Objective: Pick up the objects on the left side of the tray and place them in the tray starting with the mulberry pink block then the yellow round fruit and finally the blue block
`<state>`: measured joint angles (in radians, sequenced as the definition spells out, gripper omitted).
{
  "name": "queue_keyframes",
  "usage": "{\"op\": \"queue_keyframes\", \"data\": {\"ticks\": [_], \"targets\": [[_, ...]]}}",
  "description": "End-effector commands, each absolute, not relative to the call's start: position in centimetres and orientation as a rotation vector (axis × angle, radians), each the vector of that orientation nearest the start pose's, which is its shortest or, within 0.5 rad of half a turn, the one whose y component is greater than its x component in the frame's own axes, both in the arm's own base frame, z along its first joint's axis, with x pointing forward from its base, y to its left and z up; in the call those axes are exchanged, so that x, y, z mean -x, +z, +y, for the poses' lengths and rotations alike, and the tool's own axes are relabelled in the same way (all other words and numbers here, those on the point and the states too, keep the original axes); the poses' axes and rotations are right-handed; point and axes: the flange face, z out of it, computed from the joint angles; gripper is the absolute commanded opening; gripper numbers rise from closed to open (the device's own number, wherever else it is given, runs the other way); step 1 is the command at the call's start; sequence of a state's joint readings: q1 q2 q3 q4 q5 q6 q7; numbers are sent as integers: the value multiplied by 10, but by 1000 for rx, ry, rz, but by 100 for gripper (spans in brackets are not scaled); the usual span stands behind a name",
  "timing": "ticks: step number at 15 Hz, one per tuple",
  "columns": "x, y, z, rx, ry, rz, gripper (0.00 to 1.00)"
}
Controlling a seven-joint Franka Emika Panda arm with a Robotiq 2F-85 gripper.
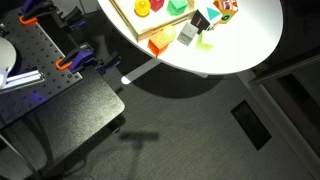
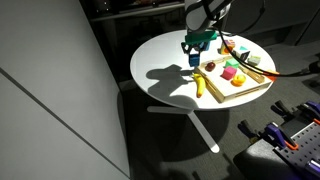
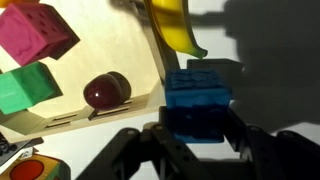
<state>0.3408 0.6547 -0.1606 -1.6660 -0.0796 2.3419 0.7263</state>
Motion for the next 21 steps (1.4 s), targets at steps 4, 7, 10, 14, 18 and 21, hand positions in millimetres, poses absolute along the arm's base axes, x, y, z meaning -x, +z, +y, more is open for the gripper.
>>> {"op": "queue_keyframes", "data": {"ticks": [4,7,10,14,18,21], "targets": [[-635,259,108,3245,-128,749,31],[-622,255,96,3257,-98,756,31],[-610,240,86,3244,-58,757,31],[-596,217,80,3210,-56,749,31],[-586,211,79,3187,-84,736,79],[-582,215,79,3184,-88,728,95]]}}
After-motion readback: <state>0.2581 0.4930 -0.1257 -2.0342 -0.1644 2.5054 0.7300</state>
